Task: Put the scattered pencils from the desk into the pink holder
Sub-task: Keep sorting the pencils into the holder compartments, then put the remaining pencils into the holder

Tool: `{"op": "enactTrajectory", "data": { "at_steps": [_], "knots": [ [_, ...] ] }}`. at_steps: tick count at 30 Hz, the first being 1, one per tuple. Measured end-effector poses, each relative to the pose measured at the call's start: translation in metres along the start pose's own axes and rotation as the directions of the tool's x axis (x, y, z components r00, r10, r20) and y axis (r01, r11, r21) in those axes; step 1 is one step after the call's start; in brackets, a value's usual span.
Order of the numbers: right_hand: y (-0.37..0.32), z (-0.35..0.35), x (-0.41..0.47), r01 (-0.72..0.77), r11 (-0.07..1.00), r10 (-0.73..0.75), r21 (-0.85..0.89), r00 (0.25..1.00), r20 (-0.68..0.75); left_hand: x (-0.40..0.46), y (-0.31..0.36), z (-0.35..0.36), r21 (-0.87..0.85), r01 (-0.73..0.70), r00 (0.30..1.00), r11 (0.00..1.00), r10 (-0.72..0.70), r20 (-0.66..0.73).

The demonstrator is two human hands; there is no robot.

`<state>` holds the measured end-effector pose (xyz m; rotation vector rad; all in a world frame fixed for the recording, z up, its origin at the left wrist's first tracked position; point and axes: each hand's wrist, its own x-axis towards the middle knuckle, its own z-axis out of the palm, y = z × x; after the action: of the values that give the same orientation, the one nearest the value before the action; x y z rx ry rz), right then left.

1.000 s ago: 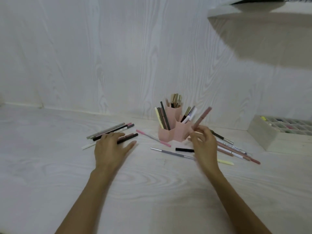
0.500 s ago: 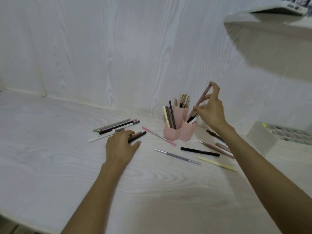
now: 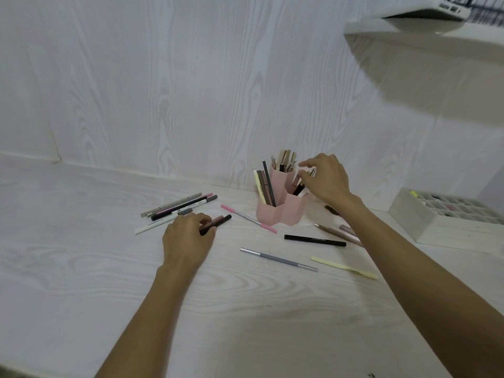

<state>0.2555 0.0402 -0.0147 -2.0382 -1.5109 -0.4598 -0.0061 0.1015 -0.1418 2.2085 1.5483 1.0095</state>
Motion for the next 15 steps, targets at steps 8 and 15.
{"op": "enactTrajectory", "data": {
  "at_steps": [8, 15],
  "knots": [
    [0.029, -0.059, -0.07, -0.023, 0.986, -0.107, 0.163, 0.667, 0.737, -0.021, 0.038, -0.005, -0.246, -0.375, 0.887, 0.894, 0.423, 0.185],
    [0.059, -0.019, -0.118, -0.169, 0.976, 0.026, 0.136, 0.711, 0.702, -0.032, 0.072, 0.007, -0.224, -0.518, 0.667, 0.826, 0.554, 0.499]
  ]
}}
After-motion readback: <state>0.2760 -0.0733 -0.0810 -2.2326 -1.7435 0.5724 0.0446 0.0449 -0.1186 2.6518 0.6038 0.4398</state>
